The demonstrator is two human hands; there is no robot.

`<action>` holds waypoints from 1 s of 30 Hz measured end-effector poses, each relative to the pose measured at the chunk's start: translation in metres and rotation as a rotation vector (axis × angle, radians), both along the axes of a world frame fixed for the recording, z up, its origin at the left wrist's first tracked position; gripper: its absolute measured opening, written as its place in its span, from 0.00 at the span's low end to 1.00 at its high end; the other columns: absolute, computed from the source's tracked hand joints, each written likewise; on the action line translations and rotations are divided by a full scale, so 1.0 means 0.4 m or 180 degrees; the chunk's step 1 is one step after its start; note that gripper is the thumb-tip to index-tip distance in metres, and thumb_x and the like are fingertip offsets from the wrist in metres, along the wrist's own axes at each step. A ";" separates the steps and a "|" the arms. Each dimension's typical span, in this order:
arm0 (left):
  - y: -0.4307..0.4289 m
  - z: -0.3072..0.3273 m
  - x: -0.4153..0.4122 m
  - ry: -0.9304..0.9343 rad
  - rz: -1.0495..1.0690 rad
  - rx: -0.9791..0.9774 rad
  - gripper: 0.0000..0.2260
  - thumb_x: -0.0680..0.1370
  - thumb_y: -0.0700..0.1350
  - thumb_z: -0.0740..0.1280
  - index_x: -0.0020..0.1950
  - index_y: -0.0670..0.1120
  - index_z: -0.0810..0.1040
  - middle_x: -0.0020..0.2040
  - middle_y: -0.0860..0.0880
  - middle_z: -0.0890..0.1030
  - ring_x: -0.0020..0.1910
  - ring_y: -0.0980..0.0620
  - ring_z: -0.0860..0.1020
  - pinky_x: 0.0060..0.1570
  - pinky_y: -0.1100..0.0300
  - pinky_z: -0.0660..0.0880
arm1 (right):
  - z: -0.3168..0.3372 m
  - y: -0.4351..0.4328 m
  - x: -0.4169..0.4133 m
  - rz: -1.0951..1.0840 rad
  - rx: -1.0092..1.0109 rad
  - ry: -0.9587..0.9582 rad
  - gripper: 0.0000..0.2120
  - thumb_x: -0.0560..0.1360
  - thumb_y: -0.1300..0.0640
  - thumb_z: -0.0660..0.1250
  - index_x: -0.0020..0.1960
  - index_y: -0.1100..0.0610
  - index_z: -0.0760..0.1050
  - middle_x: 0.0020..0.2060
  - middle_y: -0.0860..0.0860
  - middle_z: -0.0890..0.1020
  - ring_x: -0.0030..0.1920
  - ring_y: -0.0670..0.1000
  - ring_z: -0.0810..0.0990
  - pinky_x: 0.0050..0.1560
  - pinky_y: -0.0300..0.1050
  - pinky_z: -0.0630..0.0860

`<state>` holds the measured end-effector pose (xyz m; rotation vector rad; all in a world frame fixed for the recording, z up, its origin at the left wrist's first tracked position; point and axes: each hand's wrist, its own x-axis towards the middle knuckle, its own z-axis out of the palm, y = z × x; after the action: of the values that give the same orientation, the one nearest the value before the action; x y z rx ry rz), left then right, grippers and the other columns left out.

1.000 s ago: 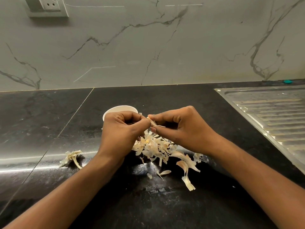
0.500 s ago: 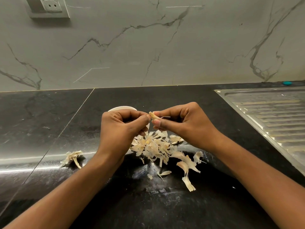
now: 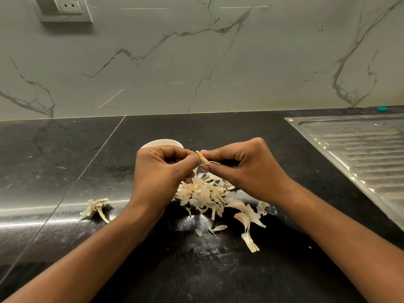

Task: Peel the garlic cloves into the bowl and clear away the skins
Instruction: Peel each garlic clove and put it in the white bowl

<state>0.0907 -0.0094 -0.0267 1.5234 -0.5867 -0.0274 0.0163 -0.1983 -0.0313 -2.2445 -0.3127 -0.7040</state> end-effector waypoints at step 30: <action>0.001 -0.010 0.008 -0.0407 -0.0232 0.0242 0.02 0.77 0.38 0.76 0.47 0.43 0.89 0.38 0.45 0.87 0.37 0.42 0.86 0.41 0.50 0.86 | 0.023 -0.034 -0.005 0.0189 0.0434 0.0489 0.07 0.82 0.58 0.72 0.58 0.58 0.85 0.45 0.53 0.88 0.46 0.56 0.88 0.49 0.59 0.86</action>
<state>0.0940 -0.0089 -0.0307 1.5849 -0.7505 -0.0084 0.0143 -0.2120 -0.0220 -2.1359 -0.2474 -0.5029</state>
